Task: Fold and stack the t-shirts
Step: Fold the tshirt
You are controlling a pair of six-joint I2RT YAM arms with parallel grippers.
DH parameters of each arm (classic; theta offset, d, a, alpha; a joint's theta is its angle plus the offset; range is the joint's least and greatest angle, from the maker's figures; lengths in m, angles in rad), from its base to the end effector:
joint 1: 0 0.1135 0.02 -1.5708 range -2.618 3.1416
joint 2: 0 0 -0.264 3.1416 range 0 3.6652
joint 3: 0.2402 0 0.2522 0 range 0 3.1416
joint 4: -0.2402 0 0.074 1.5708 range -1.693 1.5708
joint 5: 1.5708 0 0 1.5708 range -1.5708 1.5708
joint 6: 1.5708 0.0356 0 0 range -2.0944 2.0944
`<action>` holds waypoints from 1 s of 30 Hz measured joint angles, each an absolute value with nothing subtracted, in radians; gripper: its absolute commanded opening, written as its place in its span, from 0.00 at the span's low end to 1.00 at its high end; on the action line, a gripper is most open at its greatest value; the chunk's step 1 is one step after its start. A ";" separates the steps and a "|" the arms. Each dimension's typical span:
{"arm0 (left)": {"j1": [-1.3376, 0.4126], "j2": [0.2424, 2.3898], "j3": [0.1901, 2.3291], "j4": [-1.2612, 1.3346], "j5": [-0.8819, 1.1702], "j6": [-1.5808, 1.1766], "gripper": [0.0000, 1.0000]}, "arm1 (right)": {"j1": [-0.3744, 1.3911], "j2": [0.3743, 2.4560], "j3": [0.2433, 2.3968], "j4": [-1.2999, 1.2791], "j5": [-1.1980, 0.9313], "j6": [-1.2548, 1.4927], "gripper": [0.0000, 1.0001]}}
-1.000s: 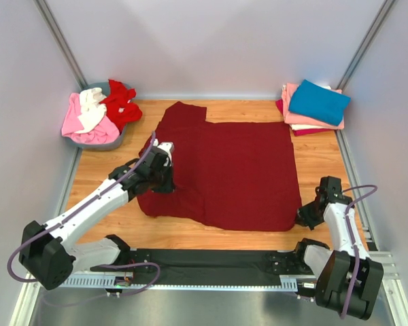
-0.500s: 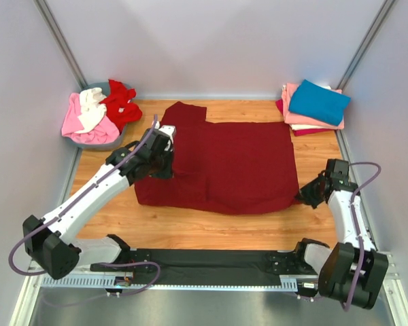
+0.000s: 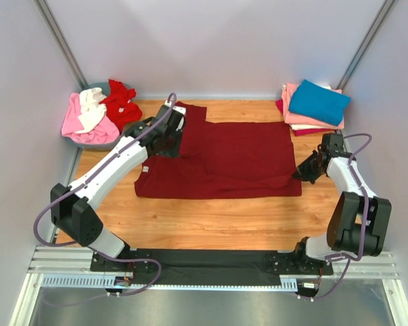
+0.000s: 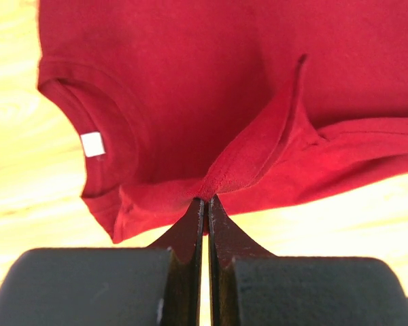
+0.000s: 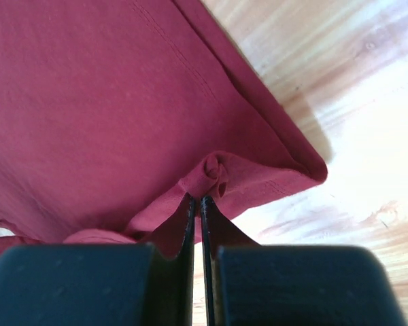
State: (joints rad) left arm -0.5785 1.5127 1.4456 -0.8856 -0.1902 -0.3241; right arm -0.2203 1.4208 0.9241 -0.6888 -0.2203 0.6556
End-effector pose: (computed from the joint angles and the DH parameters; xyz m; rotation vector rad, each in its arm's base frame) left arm 0.2685 -0.1673 0.3317 0.2419 2.4919 -0.1337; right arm 0.2607 -0.0504 0.2098 1.1260 2.5461 0.4178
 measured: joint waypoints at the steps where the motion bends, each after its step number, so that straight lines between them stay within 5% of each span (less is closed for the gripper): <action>1: -0.572 1.529 1.460 -0.886 -0.196 -0.319 0.00 | -0.219 1.435 0.933 -0.688 -0.221 0.655 0.00; 22: -0.443 1.785 1.659 -0.825 -0.163 -0.179 0.00 | -0.199 1.631 1.049 -0.652 -0.210 0.695 0.01; 30: -0.429 1.959 1.781 -0.826 -0.231 -0.150 0.00 | -0.199 1.762 1.106 -0.633 -0.209 0.715 0.19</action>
State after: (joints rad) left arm -0.4286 1.9594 1.7809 -0.8261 -0.2314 -0.1497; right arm -0.1986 1.7622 1.1061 -0.6334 -0.2089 0.7147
